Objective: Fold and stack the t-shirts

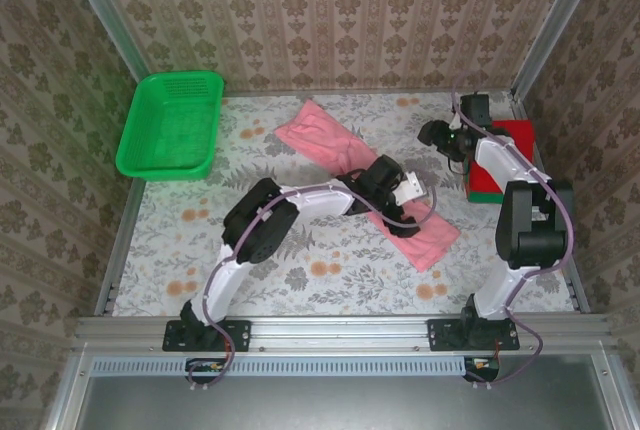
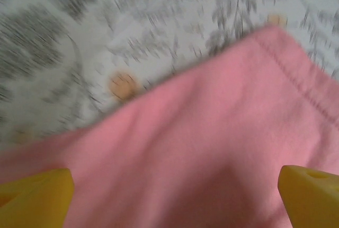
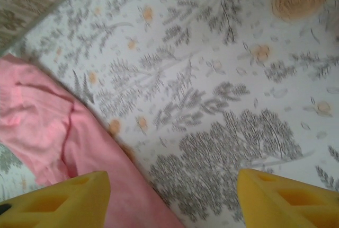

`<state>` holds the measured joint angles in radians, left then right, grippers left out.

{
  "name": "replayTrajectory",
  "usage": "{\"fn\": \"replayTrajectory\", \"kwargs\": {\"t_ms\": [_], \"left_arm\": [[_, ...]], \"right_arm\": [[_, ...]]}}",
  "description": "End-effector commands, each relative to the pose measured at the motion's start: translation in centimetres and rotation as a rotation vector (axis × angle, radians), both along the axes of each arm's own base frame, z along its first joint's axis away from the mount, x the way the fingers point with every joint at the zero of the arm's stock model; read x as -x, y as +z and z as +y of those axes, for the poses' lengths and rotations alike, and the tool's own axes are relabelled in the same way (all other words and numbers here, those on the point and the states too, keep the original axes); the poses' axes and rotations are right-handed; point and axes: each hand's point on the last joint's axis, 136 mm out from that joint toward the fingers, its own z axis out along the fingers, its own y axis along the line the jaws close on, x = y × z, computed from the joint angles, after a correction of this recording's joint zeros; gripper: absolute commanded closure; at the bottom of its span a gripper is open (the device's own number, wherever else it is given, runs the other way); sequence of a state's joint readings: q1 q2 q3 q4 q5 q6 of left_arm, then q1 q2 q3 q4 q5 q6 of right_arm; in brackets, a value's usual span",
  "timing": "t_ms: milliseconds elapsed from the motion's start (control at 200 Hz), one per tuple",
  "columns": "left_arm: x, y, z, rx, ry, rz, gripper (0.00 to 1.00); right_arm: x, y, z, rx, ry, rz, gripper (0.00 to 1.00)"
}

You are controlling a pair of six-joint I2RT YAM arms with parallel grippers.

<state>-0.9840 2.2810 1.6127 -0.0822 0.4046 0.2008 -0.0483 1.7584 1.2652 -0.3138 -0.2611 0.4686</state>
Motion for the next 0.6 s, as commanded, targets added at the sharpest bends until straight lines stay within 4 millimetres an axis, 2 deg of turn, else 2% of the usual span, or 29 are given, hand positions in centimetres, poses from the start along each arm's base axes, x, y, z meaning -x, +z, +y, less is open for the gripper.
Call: {"fn": "replayTrajectory", "kwargs": {"t_ms": [0, 130, 300, 445, 595], "left_arm": [[0.6, -1.9, 1.7, -0.065, -0.004, 0.082, 0.0], [0.1, -2.8, 5.1, -0.109, 0.075, 0.113, 0.0], [-0.2, -3.9, 11.2, -0.194, 0.173, 0.148, 0.0], [-0.3, -4.3, 16.1, -0.226, 0.272, 0.176, 0.0], [-0.6, -3.2, 19.0, -0.214, 0.337, 0.162, 0.0]], "right_arm": [[1.2, -0.7, 0.7, 0.028, 0.055, 0.014, 0.34], [1.1, -1.2, 1.3, -0.013, 0.055, 0.025, 0.34], [-0.7, -0.9, 3.0, -0.041, 0.066, 0.006, 0.33], [-2.3, -0.5, 5.6, -0.048, 0.113, -0.007, 0.33], [-3.7, -0.8, 9.3, -0.054, 0.183, -0.004, 0.32]]}}
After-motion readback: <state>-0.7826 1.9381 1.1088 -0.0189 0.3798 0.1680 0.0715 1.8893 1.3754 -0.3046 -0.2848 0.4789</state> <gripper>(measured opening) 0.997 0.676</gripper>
